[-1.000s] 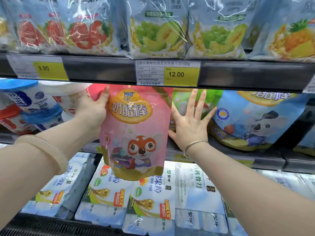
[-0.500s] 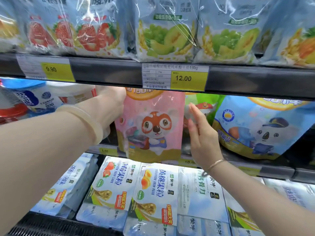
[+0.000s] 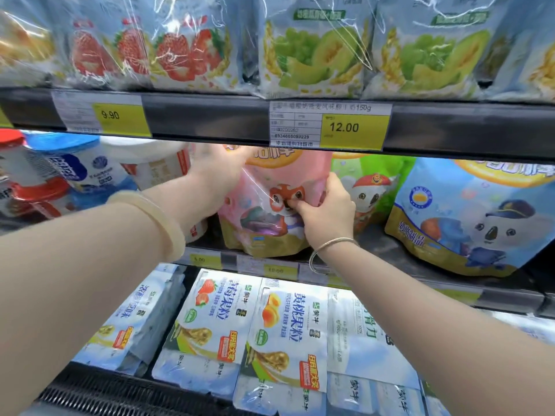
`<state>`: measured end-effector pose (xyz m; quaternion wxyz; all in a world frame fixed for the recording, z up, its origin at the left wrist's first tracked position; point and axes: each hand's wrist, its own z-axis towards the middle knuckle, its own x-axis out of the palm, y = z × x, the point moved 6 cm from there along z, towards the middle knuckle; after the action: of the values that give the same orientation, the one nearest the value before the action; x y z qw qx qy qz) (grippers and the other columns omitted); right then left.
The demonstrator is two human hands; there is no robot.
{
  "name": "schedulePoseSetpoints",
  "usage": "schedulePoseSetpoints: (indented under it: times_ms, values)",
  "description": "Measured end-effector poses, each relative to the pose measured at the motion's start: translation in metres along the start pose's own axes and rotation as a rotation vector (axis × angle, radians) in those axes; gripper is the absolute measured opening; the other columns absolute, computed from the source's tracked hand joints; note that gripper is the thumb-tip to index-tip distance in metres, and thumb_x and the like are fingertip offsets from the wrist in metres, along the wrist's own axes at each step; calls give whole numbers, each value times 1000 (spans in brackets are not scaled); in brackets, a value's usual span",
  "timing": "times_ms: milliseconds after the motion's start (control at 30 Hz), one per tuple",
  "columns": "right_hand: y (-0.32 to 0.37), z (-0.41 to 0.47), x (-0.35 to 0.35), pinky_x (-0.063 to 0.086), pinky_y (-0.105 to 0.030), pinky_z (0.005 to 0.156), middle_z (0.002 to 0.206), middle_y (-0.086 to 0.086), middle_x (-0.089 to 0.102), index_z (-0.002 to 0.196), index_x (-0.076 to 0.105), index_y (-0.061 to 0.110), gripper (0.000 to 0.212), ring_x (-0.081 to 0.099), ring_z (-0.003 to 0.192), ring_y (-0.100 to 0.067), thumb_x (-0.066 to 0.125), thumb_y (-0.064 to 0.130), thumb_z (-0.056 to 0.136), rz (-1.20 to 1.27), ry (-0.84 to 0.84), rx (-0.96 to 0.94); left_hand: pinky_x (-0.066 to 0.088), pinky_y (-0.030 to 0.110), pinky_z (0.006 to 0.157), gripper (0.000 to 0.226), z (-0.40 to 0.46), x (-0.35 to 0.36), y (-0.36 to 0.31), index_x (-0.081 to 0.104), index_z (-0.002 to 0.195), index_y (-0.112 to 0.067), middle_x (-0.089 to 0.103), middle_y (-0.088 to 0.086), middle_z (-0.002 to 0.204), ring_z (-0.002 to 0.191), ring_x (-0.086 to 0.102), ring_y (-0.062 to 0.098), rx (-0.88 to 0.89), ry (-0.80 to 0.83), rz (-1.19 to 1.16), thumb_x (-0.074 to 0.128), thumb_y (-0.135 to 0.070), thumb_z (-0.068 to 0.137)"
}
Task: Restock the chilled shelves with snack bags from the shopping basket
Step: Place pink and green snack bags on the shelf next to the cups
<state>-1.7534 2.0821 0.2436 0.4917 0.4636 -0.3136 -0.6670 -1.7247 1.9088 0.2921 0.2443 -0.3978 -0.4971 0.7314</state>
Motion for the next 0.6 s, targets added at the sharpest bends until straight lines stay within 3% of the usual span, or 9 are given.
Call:
schedulePoseSetpoints:
  times_ms: [100, 167, 233, 367, 500, 600]
  values:
    - [-8, -9, 4, 46, -24, 68, 70, 7, 59, 77, 43, 26, 36, 60, 72, -19, 76, 12, 70, 111, -30, 121, 14, 42, 119, 124, -24, 3, 20, -5, 146, -5, 12, 17, 155, 143, 16, 29, -78, -49, 180, 80, -41, 63]
    - [-17, -18, 4, 52, -32, 77, 75, 6, 63, 90, 50, 17, 28, 63, 75, -17, 73, 12, 74, 202, -36, 177, -6, 29, 116, 140, -51, 11, 33, -22, 143, -5, -12, 16, 156, 145, -6, 24, -43, -15, 202, 85, -31, 58]
    - [-20, -23, 4, 51, -31, 83, 85, 2, 64, 99, 54, 10, 15, 61, 85, -18, 61, 12, 85, 284, -44, 160, -8, 21, 111, 142, -70, 24, 43, -24, 142, -5, -21, 17, 154, 144, -14, 23, -9, 65, 226, 87, -23, 56]
    - [-15, -25, 16, 46, -35, 92, 99, -4, 61, 102, 56, 12, 18, 55, 95, -15, 39, 16, 98, 382, 13, 153, -4, 35, 118, 141, -69, 37, 56, -28, 141, -6, -31, 22, 149, 142, -21, 30, 3, 124, 325, 86, -17, 58]
    - [-9, -21, 30, 43, -25, 85, 96, -5, 61, 105, 58, 2, 24, 52, 92, -13, 39, 14, 98, 291, 137, 143, -3, 31, 116, 138, -64, 29, 61, -25, 141, -3, -26, 20, 152, 144, -16, 29, 70, 79, 386, 85, -16, 60]
    - [-12, -25, 17, 49, -26, 81, 83, 1, 65, 92, 57, 12, 13, 58, 84, -14, 50, 23, 93, 235, 115, 129, -1, 30, 114, 137, -78, 25, 62, -22, 143, -6, -20, 18, 153, 145, -10, 30, 87, 43, 433, 85, -20, 60]
